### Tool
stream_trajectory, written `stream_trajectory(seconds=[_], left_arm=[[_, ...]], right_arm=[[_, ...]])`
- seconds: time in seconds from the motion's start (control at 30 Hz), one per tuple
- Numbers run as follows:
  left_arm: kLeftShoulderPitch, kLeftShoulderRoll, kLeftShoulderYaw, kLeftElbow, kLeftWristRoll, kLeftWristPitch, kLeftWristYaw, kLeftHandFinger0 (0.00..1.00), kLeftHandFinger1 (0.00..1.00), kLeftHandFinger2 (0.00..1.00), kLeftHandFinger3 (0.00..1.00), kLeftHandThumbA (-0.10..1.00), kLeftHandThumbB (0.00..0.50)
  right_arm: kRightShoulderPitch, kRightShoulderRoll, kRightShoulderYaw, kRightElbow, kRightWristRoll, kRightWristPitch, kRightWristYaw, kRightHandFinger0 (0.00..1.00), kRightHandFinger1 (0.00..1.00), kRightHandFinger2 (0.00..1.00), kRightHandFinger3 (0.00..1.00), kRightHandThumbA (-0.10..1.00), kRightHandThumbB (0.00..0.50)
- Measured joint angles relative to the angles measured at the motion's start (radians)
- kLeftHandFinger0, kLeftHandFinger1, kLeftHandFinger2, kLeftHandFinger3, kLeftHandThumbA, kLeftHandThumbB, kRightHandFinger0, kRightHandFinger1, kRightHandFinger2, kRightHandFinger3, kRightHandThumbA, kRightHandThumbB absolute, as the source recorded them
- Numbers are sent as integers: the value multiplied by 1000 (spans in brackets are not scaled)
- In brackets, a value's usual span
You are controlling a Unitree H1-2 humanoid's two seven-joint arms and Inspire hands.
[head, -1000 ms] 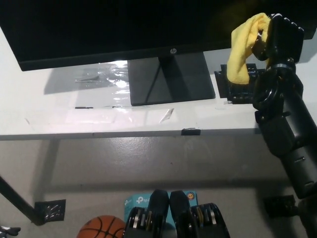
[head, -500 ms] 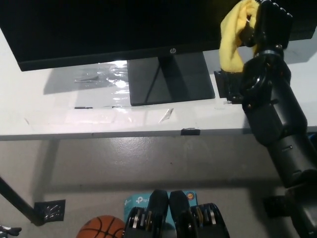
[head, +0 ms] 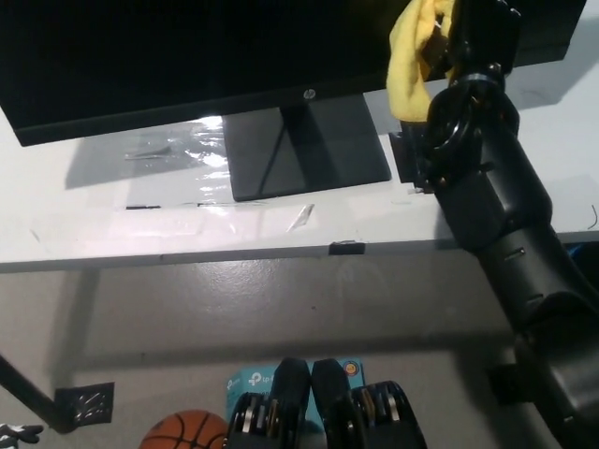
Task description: The robot uses its right hand to pick up the cloth kept in the middle of the desk and use it to wipe the monitor in the middle of the desk by swiping its screen twice
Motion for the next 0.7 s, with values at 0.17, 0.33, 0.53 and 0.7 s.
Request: stream_trajectory(seconds=[0.17, 0.33, 0.53, 0.7], left_arm=[[-7, 0, -5, -2, 2, 7, 0, 486, 498, 658, 853, 328, 200], [-11, 0, -7, -2, 3, 7, 0, 490, 495, 642, 828, 311, 190], [-10, 1, -18, -2, 14, 7, 0, 534, 542, 707, 843, 343, 186], [-11, 3, -26, -2, 21, 5, -1, 533, 543, 674, 844, 360, 202]], right_arm=[[-21, 32, 4, 10, -4, 0, 0, 0, 0, 265, 574, -100, 182], [-41, 66, 26, 15, -5, 0, -6, 0, 0, 288, 697, -100, 179], [-65, 118, 60, 14, -11, 0, -3, 0, 0, 295, 375, -100, 189], [-101, 196, 97, -8, -11, 0, 1, 0, 0, 307, 322, -100, 171]])
